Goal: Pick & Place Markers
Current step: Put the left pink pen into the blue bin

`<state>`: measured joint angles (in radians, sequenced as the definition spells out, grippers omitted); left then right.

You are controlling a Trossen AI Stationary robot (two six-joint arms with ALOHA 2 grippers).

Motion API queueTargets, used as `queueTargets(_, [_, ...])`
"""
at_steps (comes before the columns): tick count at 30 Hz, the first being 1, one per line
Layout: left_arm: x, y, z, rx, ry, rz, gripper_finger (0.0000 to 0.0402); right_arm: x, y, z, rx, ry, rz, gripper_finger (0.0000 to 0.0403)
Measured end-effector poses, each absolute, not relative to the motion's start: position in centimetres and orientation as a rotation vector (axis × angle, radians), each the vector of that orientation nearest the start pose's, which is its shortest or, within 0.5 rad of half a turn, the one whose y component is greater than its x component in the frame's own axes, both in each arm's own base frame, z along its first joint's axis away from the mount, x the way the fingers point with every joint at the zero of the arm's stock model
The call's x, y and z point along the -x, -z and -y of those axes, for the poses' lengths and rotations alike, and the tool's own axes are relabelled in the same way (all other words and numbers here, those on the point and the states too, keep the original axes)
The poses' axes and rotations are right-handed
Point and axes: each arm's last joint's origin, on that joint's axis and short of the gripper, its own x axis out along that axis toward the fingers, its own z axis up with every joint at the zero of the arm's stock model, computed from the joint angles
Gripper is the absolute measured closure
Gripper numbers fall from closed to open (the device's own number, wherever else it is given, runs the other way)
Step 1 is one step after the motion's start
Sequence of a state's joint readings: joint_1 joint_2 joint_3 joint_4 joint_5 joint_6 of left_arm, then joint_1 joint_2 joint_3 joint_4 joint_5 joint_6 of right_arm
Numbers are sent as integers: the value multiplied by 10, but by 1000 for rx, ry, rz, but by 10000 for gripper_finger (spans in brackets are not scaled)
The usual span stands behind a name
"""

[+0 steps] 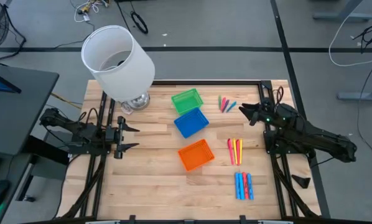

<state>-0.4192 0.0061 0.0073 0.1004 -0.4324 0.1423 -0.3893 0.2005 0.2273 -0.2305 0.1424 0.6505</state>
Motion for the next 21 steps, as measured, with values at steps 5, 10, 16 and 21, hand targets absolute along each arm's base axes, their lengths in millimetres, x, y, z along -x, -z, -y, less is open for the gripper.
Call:
queueTargets(5, [-91,-175,27,-100,-20,91,129,-98,-218,44,-782,626,-104,179])
queueTargets(10, [-91,-175,27,-100,-20,91,129,-106,-236,48,-883,698,-237,179])
queueTargets(16, [-91,-175,27,-100,-20,91,129,-115,-261,51,-914,780,-420,179])
queueTargets(21, [-91,-175,27,-100,-20,92,129,-120,-281,52,-970,787,-559,179])
